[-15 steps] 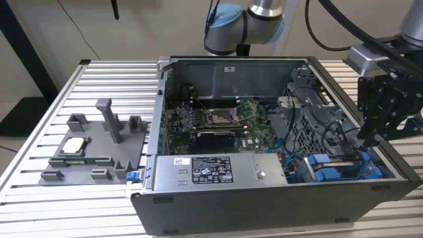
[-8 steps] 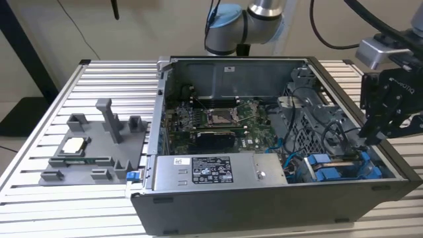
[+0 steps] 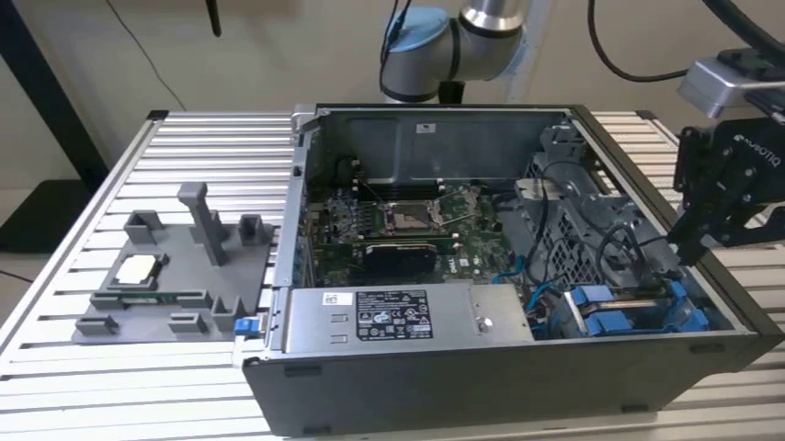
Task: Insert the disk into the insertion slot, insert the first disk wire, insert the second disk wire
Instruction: 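Insert the second disk wire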
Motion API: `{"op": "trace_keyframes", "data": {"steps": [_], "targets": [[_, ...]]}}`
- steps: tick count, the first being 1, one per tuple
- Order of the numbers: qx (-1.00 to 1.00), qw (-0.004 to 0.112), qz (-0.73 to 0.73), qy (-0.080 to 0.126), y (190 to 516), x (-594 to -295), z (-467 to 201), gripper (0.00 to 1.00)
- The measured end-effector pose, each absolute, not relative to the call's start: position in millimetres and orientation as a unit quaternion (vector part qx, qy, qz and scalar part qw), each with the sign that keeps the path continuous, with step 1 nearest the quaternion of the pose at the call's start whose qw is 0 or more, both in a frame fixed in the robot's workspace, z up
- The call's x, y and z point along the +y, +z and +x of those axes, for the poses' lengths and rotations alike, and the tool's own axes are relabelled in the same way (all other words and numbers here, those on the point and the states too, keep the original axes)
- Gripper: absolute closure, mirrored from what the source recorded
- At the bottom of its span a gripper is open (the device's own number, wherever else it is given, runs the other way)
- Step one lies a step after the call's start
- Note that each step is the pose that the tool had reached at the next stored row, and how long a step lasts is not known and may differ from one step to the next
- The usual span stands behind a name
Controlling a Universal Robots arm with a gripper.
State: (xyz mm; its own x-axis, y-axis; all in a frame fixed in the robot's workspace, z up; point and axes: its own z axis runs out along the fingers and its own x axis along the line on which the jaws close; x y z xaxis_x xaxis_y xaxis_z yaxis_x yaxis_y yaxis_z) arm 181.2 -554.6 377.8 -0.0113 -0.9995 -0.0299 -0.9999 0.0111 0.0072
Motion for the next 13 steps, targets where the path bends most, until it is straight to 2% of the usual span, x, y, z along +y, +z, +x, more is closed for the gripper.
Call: {"op": "trace_keyframes", "data": {"steps": [3, 13], "targets": [[0.711, 0.020, -0.703, 0.026, 378, -555, 183, 0.74], [0.712, 0.016, -0.701, 0.032, 377, -564, 193, 0.74]]}}
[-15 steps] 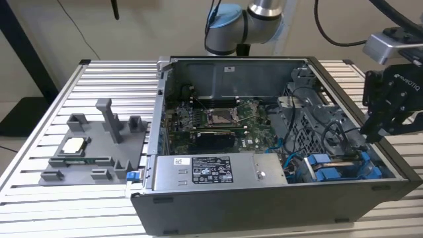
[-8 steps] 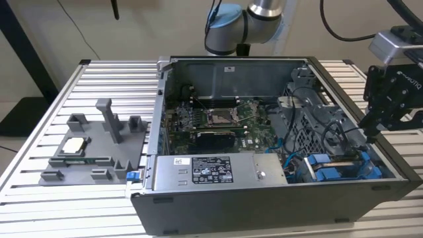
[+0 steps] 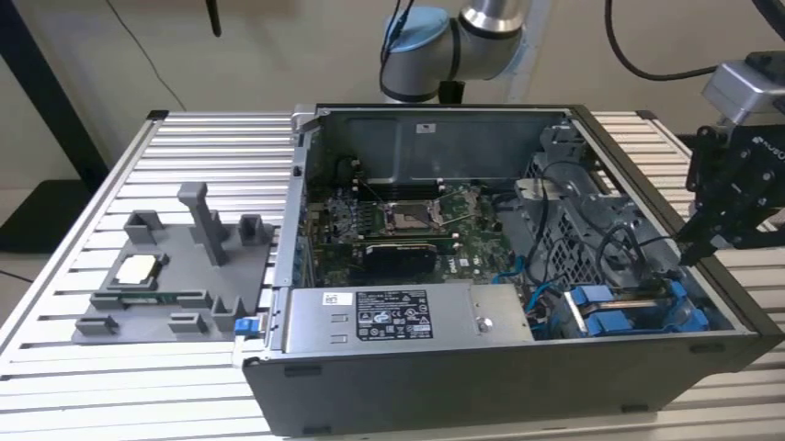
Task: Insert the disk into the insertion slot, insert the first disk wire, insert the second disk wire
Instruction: 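Insert the second disk wire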
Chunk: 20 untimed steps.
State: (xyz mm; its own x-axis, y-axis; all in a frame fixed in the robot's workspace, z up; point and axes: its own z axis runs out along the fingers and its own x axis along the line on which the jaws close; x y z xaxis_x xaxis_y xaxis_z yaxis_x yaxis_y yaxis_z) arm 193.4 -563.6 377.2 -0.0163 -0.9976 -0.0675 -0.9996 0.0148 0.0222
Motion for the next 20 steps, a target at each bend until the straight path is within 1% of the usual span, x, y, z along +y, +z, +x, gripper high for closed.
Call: {"op": "trace_keyframes", "data": {"steps": [4, 6, 10, 13, 14, 16, 18, 19, 20], "targets": [[0.719, 0.015, -0.694, 0.034, 370.1, -572.1, 194.2, 0.74], [0.721, 0.017, -0.692, 0.037, 369.6, -572.2, 194.2, 0.74], [0.723, 0.032, -0.688, 0.054, 369.4, -572.2, 194.2, 0.74], [0.723, 0.049, -0.685, 0.072, 369.4, -572.2, 194.2, 0.74], [0.723, 0.053, -0.684, 0.076, 369.3, -572.3, 194.2, 0.74], [0.724, 0.056, -0.683, 0.080, 369.2, -573.0, 194.2, 0.74], [0.724, 0.056, -0.682, 0.081, 369.2, -573.9, 194.3, 0.74], [0.724, 0.055, -0.682, 0.082, 369.2, -574.3, 194.6, 0.76], [0.724, 0.055, -0.682, 0.083, 369.2, -574.6, 194.8, 0.83]]}}
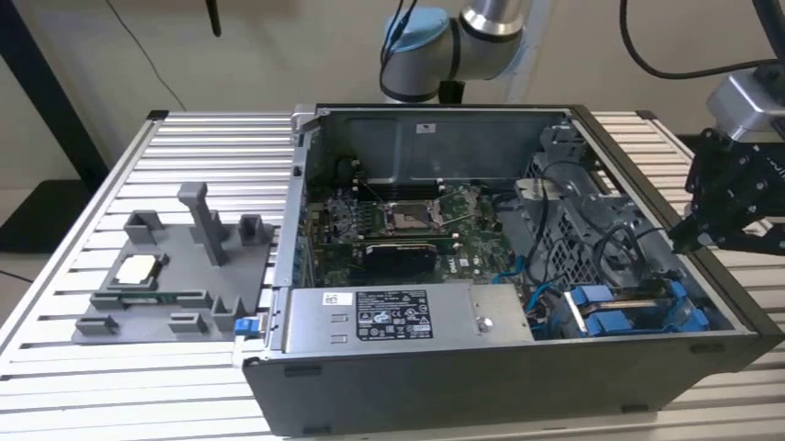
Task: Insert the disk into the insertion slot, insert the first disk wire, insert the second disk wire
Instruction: 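Insert the second disk wire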
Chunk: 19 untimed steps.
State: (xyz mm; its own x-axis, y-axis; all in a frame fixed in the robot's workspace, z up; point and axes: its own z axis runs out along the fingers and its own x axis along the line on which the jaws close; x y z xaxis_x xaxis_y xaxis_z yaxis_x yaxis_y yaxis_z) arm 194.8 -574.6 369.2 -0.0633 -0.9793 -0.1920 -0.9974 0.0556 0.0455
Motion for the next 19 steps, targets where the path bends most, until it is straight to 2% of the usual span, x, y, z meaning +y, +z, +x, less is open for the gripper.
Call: {"op": "trace_keyframes", "data": {"steps": [1, 3, 14, 16, 17, 19], "targets": [[0.724, 0.054, -0.682, 0.083, 369.3, -574.7, 194.8, 0.83], [0.724, 0.054, -0.682, 0.083, 369.2, -574.7, 194.8, 0.89], [0.725, 0.047, -0.682, 0.086, 373.0, -576.5, 196.5, 0.89], [0.725, 0.045, -0.681, 0.087, 373.7, -577.7, 197.4, 0.88], [0.725, 0.045, -0.681, 0.088, 374.2, -578.3, 197.9, 0.76], [0.725, 0.043, -0.681, 0.089, 374.5, -580.1, 199.9, 0.76]]}}
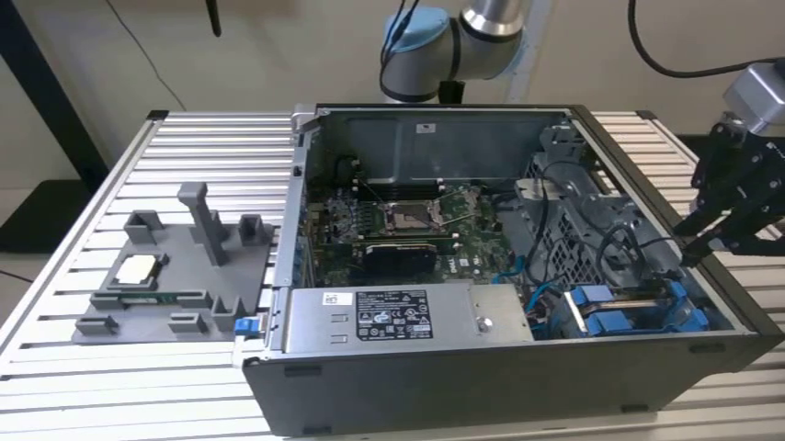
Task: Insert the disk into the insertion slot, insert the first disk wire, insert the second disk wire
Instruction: 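Insert the second disk wire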
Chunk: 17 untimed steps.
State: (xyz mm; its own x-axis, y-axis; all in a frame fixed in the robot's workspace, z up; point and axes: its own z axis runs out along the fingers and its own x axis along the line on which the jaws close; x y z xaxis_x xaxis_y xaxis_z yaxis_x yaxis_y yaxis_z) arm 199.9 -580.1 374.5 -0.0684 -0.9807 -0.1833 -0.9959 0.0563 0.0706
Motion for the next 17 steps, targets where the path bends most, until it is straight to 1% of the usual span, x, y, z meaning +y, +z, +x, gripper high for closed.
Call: {"op": "trace_keyframes", "data": {"steps": [1, 7, 12, 17], "targets": [[0.725, 0.042, -0.681, 0.089, 375, -581, 201, 0.69], [0.726, 0.040, -0.681, 0.091, 374, -588, 207, 0.69], [0.728, 0.040, -0.678, 0.091, 367, -590, 207, 0.69], [0.731, 0.037, -0.675, 0.095, 364, -590, 207, 0.69]]}}
